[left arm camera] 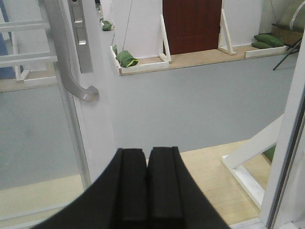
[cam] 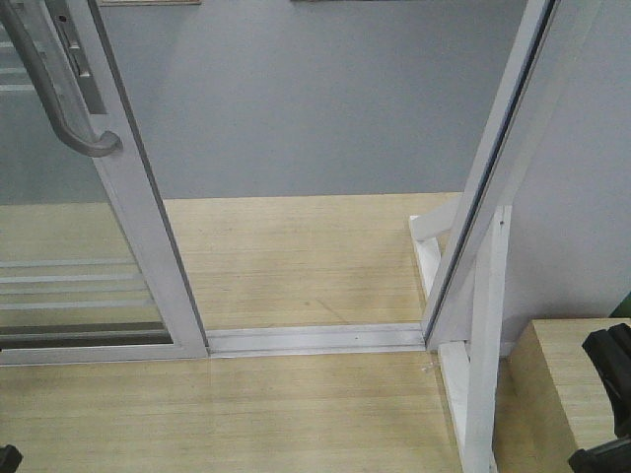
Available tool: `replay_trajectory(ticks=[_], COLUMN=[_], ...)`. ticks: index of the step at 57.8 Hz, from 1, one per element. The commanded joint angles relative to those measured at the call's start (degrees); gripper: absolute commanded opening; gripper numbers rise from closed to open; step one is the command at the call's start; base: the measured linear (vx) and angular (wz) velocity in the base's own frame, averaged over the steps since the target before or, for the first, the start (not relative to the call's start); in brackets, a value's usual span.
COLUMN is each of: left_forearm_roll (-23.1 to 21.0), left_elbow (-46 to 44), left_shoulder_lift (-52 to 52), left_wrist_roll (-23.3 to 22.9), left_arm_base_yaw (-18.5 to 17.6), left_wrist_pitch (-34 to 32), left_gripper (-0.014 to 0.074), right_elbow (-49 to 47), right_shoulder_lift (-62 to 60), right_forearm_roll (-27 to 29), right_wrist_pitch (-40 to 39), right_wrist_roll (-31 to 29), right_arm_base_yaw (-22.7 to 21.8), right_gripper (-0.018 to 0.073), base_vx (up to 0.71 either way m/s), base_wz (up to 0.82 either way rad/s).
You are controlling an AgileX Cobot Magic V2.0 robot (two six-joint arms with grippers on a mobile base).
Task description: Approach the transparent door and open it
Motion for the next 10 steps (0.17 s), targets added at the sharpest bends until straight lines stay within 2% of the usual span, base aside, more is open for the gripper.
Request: replay_trajectory(ticks=[1,10], left_forearm_roll=[-0.2,-0.2], left_elbow=[1.7,1.7], left_shoulder_lift=[-0.7,-0.7], left_wrist_roll=[-0.3,-0.3], left_arm_base_yaw=[-0.3,-0.3], left_wrist_pitch=[-5.2,-5.2], left_gripper=[-0.0006,-0.0006], right_elbow=[0.8,0.8], right_shoulder_lift=[-0.8,-0.8], right_forearm_roll=[0.1,0.1], right_wrist_pitch=[-4.8,-5.0], right_wrist_roll=[-0.4,-0.4], right_arm_base_yaw=[-0.3,-0.3], right_gripper=[-0.0003,-0.0003], base_vx=[0.00,0.00], base_wz=[0.00,0.00])
